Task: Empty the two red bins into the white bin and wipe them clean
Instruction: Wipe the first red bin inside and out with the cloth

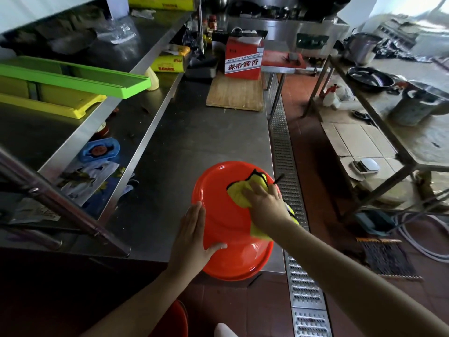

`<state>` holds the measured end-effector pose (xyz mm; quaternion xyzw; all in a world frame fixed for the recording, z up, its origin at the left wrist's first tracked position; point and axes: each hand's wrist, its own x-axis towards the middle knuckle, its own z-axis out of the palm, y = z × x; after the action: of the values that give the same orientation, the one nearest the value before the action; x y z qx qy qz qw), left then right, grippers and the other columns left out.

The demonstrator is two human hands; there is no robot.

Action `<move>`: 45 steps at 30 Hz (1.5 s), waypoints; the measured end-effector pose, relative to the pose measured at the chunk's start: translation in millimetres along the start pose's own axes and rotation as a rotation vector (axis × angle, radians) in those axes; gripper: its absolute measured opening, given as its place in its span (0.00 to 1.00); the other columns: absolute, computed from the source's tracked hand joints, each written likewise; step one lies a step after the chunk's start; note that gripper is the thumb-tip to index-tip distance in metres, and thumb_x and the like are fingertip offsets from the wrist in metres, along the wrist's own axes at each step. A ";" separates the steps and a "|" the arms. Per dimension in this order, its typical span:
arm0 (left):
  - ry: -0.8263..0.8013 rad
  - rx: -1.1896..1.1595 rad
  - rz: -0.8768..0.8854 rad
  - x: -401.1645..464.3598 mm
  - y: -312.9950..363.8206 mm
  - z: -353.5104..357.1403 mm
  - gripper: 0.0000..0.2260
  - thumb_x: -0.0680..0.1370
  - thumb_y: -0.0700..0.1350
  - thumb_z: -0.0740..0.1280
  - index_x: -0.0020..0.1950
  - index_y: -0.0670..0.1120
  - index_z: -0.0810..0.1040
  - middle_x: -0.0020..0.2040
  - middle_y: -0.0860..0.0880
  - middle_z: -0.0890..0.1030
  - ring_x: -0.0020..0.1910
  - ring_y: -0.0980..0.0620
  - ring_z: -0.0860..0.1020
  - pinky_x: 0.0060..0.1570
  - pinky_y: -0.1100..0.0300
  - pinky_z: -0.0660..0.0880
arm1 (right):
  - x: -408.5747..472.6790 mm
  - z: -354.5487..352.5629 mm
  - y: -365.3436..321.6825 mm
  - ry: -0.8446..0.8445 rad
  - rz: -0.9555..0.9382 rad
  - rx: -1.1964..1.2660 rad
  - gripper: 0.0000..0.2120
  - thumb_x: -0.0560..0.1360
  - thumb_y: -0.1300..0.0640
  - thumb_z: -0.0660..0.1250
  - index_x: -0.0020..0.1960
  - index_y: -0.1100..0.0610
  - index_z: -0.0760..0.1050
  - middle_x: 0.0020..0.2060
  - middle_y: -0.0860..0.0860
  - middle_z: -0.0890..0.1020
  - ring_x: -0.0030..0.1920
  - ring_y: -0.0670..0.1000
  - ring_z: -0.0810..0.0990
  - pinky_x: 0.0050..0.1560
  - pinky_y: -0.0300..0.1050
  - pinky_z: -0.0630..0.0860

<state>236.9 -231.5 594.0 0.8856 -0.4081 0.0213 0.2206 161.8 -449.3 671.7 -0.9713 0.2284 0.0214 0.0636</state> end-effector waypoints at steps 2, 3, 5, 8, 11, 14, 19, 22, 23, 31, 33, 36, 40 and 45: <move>0.011 0.007 0.016 3.0 0.2 1.0 0.49 0.71 0.75 0.61 0.79 0.40 0.57 0.80 0.44 0.55 0.78 0.46 0.57 0.75 0.53 0.52 | 30.9 -6.9 2.9 0.016 0.007 -0.004 0.30 0.77 0.62 0.59 0.77 0.44 0.64 0.76 0.48 0.63 0.69 0.63 0.62 0.70 0.55 0.62; 0.023 0.013 0.024 4.0 0.2 2.4 0.49 0.71 0.74 0.61 0.78 0.39 0.58 0.80 0.44 0.56 0.78 0.45 0.57 0.75 0.52 0.53 | 41.7 -8.9 4.8 0.023 0.014 -0.007 0.30 0.77 0.62 0.58 0.76 0.44 0.64 0.76 0.47 0.63 0.68 0.62 0.62 0.69 0.54 0.62; 0.053 0.030 0.036 4.8 -1.1 6.6 0.49 0.72 0.74 0.62 0.78 0.39 0.59 0.79 0.43 0.57 0.78 0.44 0.58 0.75 0.48 0.56 | 49.9 -8.0 7.4 0.030 0.035 -0.019 0.29 0.77 0.62 0.59 0.75 0.44 0.66 0.74 0.47 0.65 0.67 0.61 0.64 0.67 0.53 0.63; 0.068 0.037 0.046 3.6 -3.4 11.7 0.49 0.71 0.74 0.63 0.78 0.39 0.58 0.80 0.43 0.56 0.78 0.45 0.57 0.76 0.47 0.54 | 33.2 -4.1 13.3 0.018 0.062 -0.053 0.27 0.76 0.60 0.61 0.73 0.46 0.68 0.70 0.48 0.69 0.65 0.61 0.65 0.65 0.55 0.66; 0.052 0.043 0.043 4.1 -4.4 12.0 0.50 0.71 0.74 0.62 0.79 0.39 0.56 0.80 0.44 0.53 0.78 0.45 0.55 0.77 0.52 0.46 | 1.2 -5.1 24.2 -0.052 0.041 -0.054 0.28 0.73 0.58 0.64 0.72 0.45 0.70 0.70 0.47 0.69 0.65 0.62 0.65 0.65 0.55 0.67; 0.076 0.036 0.045 3.7 -4.8 13.9 0.50 0.71 0.74 0.61 0.79 0.39 0.55 0.80 0.44 0.52 0.79 0.45 0.54 0.77 0.49 0.48 | -31.6 -4.8 25.7 -0.109 -0.056 -0.105 0.29 0.73 0.59 0.61 0.72 0.42 0.69 0.72 0.46 0.66 0.65 0.63 0.64 0.66 0.57 0.69; 0.122 -0.028 0.086 1.6 -7.7 15.9 0.50 0.71 0.73 0.64 0.79 0.38 0.56 0.80 0.43 0.53 0.79 0.45 0.54 0.75 0.46 0.59 | -49.3 6.7 2.0 -0.032 -0.321 -0.148 0.27 0.69 0.62 0.64 0.67 0.47 0.77 0.70 0.55 0.72 0.58 0.67 0.72 0.60 0.60 0.75; 0.131 -0.067 0.069 2.3 -7.0 14.3 0.51 0.69 0.72 0.66 0.79 0.39 0.57 0.80 0.43 0.56 0.78 0.46 0.56 0.71 0.44 0.66 | -26.6 9.9 -16.8 -0.019 -0.460 -0.146 0.25 0.74 0.60 0.60 0.69 0.48 0.76 0.72 0.54 0.70 0.60 0.66 0.71 0.63 0.60 0.74; 0.129 -0.080 0.052 3.1 -6.0 13.6 0.50 0.69 0.73 0.66 0.79 0.39 0.57 0.79 0.44 0.57 0.78 0.46 0.57 0.70 0.44 0.67 | -13.9 10.0 -21.6 -0.032 -0.480 -0.148 0.25 0.75 0.60 0.59 0.71 0.46 0.73 0.73 0.52 0.68 0.62 0.65 0.70 0.64 0.59 0.73; 0.178 -0.035 0.070 4.1 -5.4 13.1 0.48 0.70 0.72 0.66 0.77 0.38 0.63 0.79 0.44 0.59 0.78 0.47 0.58 0.71 0.44 0.66 | 75.7 -3.9 -44.5 -0.009 -0.322 -0.144 0.26 0.79 0.60 0.59 0.74 0.42 0.68 0.76 0.46 0.63 0.68 0.63 0.64 0.66 0.55 0.67; 0.186 -0.016 0.073 4.9 -4.2 13.0 0.48 0.70 0.73 0.66 0.76 0.38 0.64 0.79 0.44 0.59 0.77 0.47 0.59 0.71 0.44 0.65 | 76.5 -10.0 -29.9 -0.010 -0.203 -0.160 0.24 0.79 0.58 0.59 0.74 0.43 0.69 0.75 0.48 0.64 0.69 0.63 0.63 0.69 0.56 0.67; 0.168 -0.007 0.062 4.2 -4.3 13.8 0.48 0.70 0.74 0.64 0.77 0.39 0.62 0.79 0.44 0.58 0.78 0.47 0.58 0.69 0.42 0.67 | 60.1 -21.3 -1.0 -0.037 -0.047 -0.224 0.22 0.80 0.58 0.59 0.72 0.45 0.71 0.72 0.50 0.67 0.67 0.62 0.65 0.68 0.55 0.67; 0.128 -0.006 0.057 3.7 -5.3 14.4 0.50 0.70 0.74 0.63 0.78 0.40 0.59 0.80 0.45 0.55 0.78 0.47 0.56 0.69 0.41 0.66 | 15.8 -29.2 16.5 -0.117 0.002 -0.211 0.25 0.75 0.57 0.65 0.70 0.45 0.71 0.68 0.50 0.68 0.64 0.61 0.67 0.66 0.54 0.69; 0.024 -0.041 -0.002 1.9 -2.3 8.6 0.51 0.71 0.75 0.60 0.81 0.45 0.48 0.81 0.48 0.46 0.79 0.48 0.50 0.72 0.43 0.64 | -41.0 -17.3 27.0 -0.159 -0.148 -0.111 0.30 0.76 0.57 0.61 0.74 0.36 0.65 0.75 0.43 0.62 0.69 0.59 0.64 0.70 0.51 0.66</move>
<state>238.6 -235.2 585.8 0.8809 -0.4051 0.0234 0.2437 113.3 -457.5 688.7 -0.9827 0.1487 0.1063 0.0293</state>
